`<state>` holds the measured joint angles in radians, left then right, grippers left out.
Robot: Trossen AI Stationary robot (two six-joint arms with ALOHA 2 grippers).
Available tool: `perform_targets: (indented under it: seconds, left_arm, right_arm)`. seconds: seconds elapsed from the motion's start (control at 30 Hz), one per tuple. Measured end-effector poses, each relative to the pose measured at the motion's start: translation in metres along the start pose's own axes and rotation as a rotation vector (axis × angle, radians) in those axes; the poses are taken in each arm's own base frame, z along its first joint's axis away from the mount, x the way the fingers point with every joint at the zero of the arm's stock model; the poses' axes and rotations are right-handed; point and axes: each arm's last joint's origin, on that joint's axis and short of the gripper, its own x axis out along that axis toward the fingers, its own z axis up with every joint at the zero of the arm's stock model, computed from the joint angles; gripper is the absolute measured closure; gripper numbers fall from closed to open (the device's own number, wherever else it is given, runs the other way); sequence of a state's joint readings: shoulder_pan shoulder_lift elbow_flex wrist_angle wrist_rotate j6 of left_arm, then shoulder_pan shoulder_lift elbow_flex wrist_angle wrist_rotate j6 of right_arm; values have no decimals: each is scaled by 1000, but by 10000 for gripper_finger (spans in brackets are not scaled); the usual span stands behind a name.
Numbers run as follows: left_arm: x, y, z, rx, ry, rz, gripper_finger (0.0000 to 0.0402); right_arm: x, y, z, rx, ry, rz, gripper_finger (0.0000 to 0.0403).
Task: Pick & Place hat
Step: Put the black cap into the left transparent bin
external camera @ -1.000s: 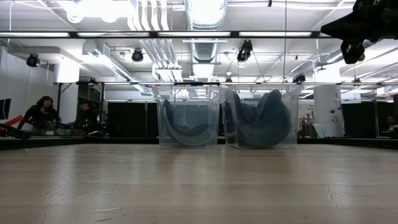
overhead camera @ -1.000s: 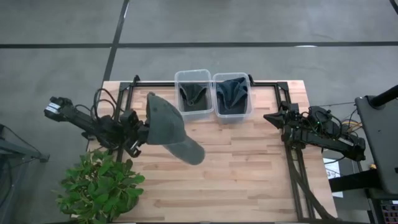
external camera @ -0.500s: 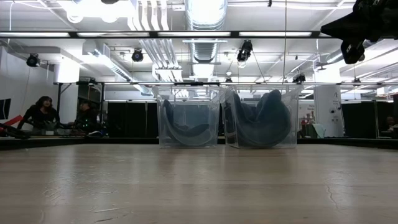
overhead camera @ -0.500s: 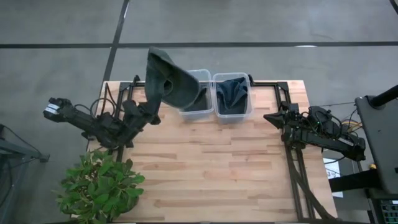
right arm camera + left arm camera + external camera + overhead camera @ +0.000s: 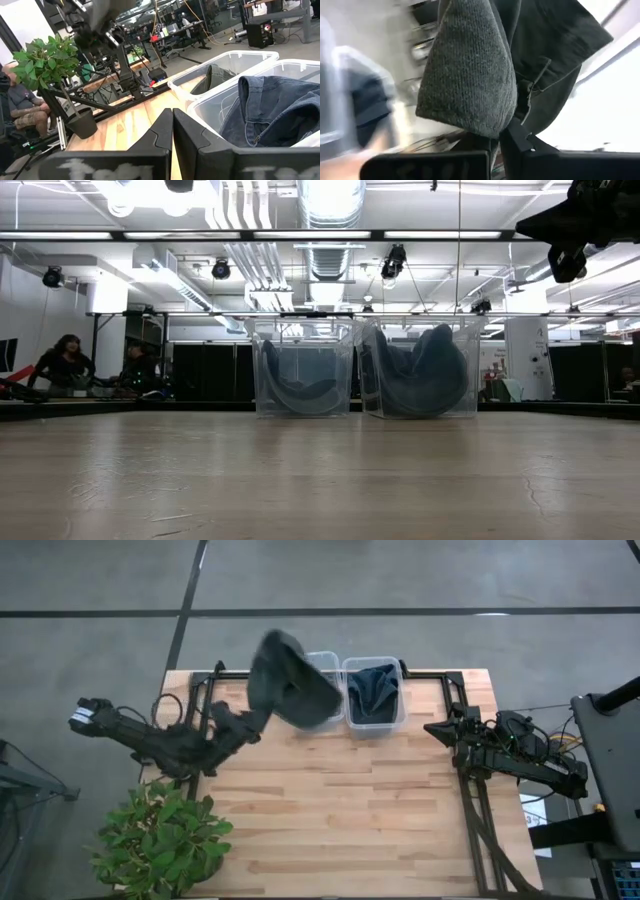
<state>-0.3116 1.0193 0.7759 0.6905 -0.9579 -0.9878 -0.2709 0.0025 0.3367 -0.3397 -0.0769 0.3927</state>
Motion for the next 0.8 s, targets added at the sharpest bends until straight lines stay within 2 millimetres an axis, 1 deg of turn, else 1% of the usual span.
perform_targets:
  seconds: [0.07,0.17,0.27,0.37,0.47,0.63,0.7,0.8]
  left_arm:
    - [4,2,-3,60,50,89,388]
    - [10,-1,-1,132,99,226,388]
    - [19,-2,6,226,126,371,388]
    - [30,-4,19,300,151,492,388]
    - [47,-3,34,342,181,582,388]
    - [81,4,55,402,254,624,388]
    - [95,11,64,415,290,646,388]
    - [115,30,75,430,346,693,388]
  right_arm:
    - [0,0,0,0,0,0,394]
    - [0,0,0,0,0,0,394]
    - [0,0,0,0,0,0,394]
    - [0,0,0,0,0,0,394]
    - [0,0,0,0,0,0,394]
    - [0,0,0,-1,1,0,394]
    - [0,0,0,-1,0,0,394]
    - [0,0,0,-1,1,0,394]
